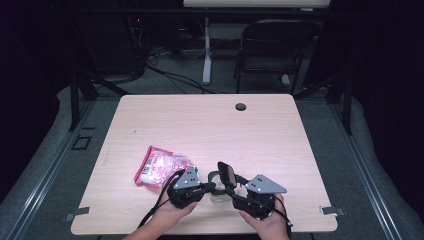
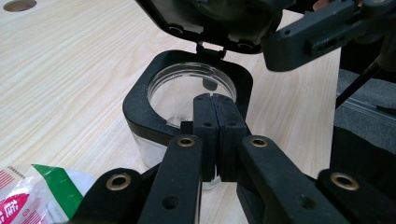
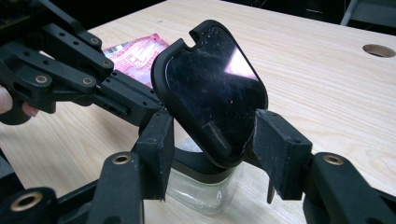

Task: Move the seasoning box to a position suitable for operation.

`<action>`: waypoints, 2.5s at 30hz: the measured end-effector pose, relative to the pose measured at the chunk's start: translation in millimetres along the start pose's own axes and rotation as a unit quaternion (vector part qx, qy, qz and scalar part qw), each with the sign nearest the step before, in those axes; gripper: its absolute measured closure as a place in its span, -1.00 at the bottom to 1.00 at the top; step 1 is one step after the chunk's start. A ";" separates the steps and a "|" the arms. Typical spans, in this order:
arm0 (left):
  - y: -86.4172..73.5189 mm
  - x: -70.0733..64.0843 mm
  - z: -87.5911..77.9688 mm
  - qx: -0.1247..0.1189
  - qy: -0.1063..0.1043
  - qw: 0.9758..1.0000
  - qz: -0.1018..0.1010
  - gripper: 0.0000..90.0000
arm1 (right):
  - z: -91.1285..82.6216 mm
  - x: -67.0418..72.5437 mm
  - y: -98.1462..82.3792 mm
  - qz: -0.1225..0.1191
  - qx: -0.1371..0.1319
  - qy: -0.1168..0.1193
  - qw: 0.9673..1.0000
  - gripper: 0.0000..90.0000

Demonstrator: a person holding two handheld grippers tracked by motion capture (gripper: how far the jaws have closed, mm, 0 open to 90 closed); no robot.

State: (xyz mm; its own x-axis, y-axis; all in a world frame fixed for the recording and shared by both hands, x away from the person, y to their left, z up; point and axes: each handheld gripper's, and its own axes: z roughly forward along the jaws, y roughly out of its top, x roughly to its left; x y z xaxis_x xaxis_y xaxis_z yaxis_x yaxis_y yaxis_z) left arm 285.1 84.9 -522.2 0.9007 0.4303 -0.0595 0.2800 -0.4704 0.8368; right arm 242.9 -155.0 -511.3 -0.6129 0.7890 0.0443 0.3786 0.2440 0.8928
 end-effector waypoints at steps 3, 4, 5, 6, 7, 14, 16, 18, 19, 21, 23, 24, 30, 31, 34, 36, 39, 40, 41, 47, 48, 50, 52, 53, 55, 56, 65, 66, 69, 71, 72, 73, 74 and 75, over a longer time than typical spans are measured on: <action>-0.1 0.2 -0.1 0.000 0.000 1.000 0.001 0.98 | -4.4 -2.6 0.6 0.012 -0.001 0.003 1.000 0.15; -0.1 0.2 -0.1 0.000 0.000 1.000 0.001 0.98 | -4.4 -2.6 0.6 0.012 -0.001 0.003 1.000 0.15; -0.1 0.3 -0.1 0.000 0.000 1.000 0.001 0.98 | -6.2 -3.6 0.9 0.020 -0.002 0.006 1.000 0.22; -0.1 0.3 -0.1 0.000 0.000 1.000 0.001 0.98 | -6.7 -4.0 1.1 0.024 -0.005 0.010 1.000 0.25; -0.1 0.3 -0.1 0.000 0.000 1.000 0.001 0.98 | -8.1 -4.4 1.5 0.024 -0.003 0.011 1.000 0.28; -0.3 -0.3 -0.2 0.000 0.002 1.000 0.000 0.98 | -13.4 -2.5 4.3 0.018 -0.006 0.007 1.000 0.45; -0.4 -0.3 -0.2 -0.001 0.002 1.000 0.000 0.98 | -15.1 -1.7 5.2 0.016 -0.004 0.003 1.000 0.50; -0.5 -0.3 -0.2 -0.001 0.002 1.000 0.000 0.98 | -17.9 -1.1 6.4 0.005 -0.003 -0.005 1.000 0.59; -0.6 -0.3 -0.2 -0.001 0.002 1.000 0.000 0.98 | -18.6 -1.1 6.8 0.006 -0.003 -0.006 1.000 0.62; -0.6 -0.4 -0.2 -0.001 0.002 1.000 0.000 0.98 | -19.5 -0.9 7.2 0.008 -0.002 -0.006 1.000 0.65; -0.7 -0.5 -0.2 -0.001 0.003 1.000 0.000 0.98 | -21.9 -0.4 8.0 0.008 -0.002 -0.009 1.000 0.77; -0.7 -0.6 -0.2 -0.001 0.003 1.000 0.001 0.98 | -21.9 -0.4 8.0 0.008 -0.002 -0.009 1.000 0.77; -0.8 -0.7 -0.2 -0.002 0.003 1.000 0.001 0.98 | -25.6 -0.1 9.9 0.012 0.006 -0.020 1.000 0.84; -0.8 -0.7 -0.2 -0.002 0.003 1.000 0.001 0.98 | -26.3 -0.4 9.9 0.016 0.004 -0.022 1.000 0.84; -1.0 -0.3 0.0 -0.003 0.001 1.000 0.000 0.98 | -28.7 -1.9 10.2 0.025 0.004 -0.020 0.999 0.85; -1.0 -0.3 0.0 -0.004 0.001 1.000 0.000 0.98 | -29.6 -2.4 10.5 0.028 0.002 -0.017 0.999 0.84; -1.1 -0.4 0.0 -0.004 0.001 1.000 0.001 0.98 | -31.1 -2.9 11.6 0.032 0.001 -0.013 0.999 0.71; -1.1 -0.3 0.0 -0.004 0.001 1.000 0.001 0.98 | -31.1 -2.7 11.5 0.029 0.001 -0.016 0.999 0.65; -1.2 -0.3 0.0 -0.004 0.001 1.000 0.001 0.98 | -27.9 -1.5 10.7 0.027 0.004 -0.011 1.000 0.52; -1.3 -0.4 0.1 -0.005 0.001 1.000 0.001 0.98 | -16.1 1.7 6.3 0.018 0.014 -0.019 1.000 0.40; -1.3 -0.4 0.1 -0.005 0.001 1.000 0.001 0.98 | -14.6 1.7 6.2 0.019 0.012 -0.022 0.999 0.41; -1.3 -0.3 0.1 -0.005 0.001 1.000 0.001 0.98 | -10.5 0.0 6.2 0.027 0.008 -0.032 0.999 0.39; -1.4 -0.1 0.2 -0.006 0.000 1.000 0.001 0.98 | -6.5 -1.6 6.6 0.030 0.005 -0.043 0.999 0.38; -1.3 0.0 0.3 -0.006 0.000 1.000 0.002 0.98 | -6.5 -1.6 6.6 0.030 0.005 -0.043 0.999 0.38; -1.3 -0.3 0.3 -0.005 0.001 1.000 0.003 0.98 | -3.0 -2.3 7.8 0.033 0.005 -0.045 0.998 0.38; -1.2 -0.5 0.2 -0.004 0.002 1.000 0.003 0.98 | -1.7 -2.0 8.2 0.034 0.002 -0.046 0.998 0.39; -1.5 -0.2 0.3 -0.006 0.000 1.000 0.003 0.98 | -5.7 -6.4 4.7 0.039 0.009 -0.042 0.998 0.59; -1.5 -0.3 0.3 -0.006 0.001 1.000 0.003 0.98 | -6.7 -7.7 4.3 0.043 0.011 -0.040 0.998 0.61; -1.5 -0.2 0.3 -0.006 0.001 1.000 0.003 0.98 | -8.9 -11.0 3.5 0.055 0.013 -0.033 0.998 0.66; -1.6 -0.2 0.3 -0.006 0.001 1.000 0.003 0.98 | -9.2 -12.2 3.2 0.060 0.012 -0.030 0.998 0.67; -1.6 -0.3 0.3 -0.006 0.000 1.000 0.003 0.98 | -9.4 -12.9 3.1 0.061 0.012 -0.029 0.998 0.68; -1.6 -0.3 0.4 -0.006 0.000 1.000 0.002 0.98 | -9.6 -13.3 3.0 0.063 0.013 -0.028 0.998 0.69; -1.6 -0.4 0.4 -0.007 -0.001 1.000 0.002 0.98 | -9.8 -13.8 3.0 0.066 0.013 -0.028 0.997 0.70; -1.6 -0.5 0.5 -0.007 -0.001 1.000 0.002 0.98 | -9.9 -14.5 2.9 0.069 0.013 -0.027 0.997 0.71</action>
State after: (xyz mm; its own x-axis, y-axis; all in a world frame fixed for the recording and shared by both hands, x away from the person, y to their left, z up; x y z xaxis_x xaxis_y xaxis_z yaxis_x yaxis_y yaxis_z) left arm 284.4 85.1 -523.8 0.9026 0.4266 -0.0578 0.2723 -0.4618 0.8441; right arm 246.1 -171.3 -504.9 -0.5166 0.8446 0.1406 0.4744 0.1457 0.8682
